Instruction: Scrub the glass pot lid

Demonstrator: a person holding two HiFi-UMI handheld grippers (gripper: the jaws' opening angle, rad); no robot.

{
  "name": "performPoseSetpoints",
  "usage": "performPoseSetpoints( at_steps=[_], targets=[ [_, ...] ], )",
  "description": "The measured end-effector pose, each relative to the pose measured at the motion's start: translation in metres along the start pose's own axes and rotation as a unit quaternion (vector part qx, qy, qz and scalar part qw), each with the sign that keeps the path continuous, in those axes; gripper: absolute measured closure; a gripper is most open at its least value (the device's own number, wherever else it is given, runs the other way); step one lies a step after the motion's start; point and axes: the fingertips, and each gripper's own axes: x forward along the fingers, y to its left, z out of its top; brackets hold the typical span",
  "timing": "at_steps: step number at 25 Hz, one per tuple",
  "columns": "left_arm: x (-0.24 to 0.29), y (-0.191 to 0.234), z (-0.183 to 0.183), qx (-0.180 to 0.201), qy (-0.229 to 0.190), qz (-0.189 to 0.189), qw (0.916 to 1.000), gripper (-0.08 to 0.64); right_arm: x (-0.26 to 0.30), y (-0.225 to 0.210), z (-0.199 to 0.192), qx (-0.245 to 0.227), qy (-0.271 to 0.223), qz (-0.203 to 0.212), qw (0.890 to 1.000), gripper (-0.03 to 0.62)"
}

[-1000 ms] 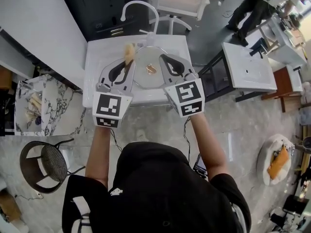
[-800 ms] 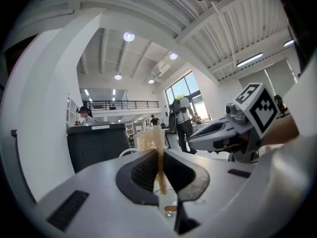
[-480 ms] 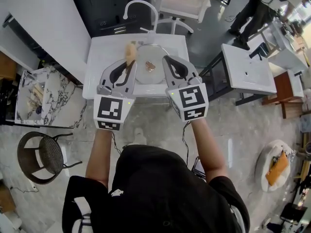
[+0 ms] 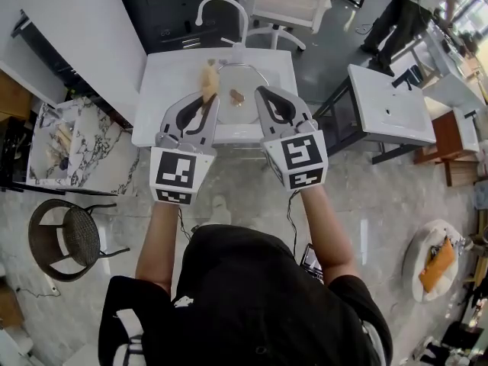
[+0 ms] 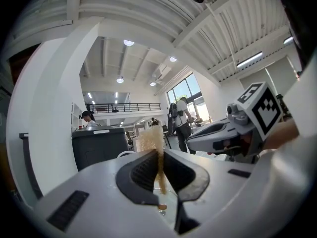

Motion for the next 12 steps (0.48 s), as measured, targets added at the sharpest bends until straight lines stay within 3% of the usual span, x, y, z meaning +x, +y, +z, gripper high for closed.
performPoseSetpoints(
  at_steps=[12],
  targets=[
    [-0.012, -0.014, 0.003, 0.001, 0.0, -0.007, 1.0, 0.541, -0.015, 0.009, -0.006, -0.003, 0.005, 0.002, 1.0, 0.594]
  ],
)
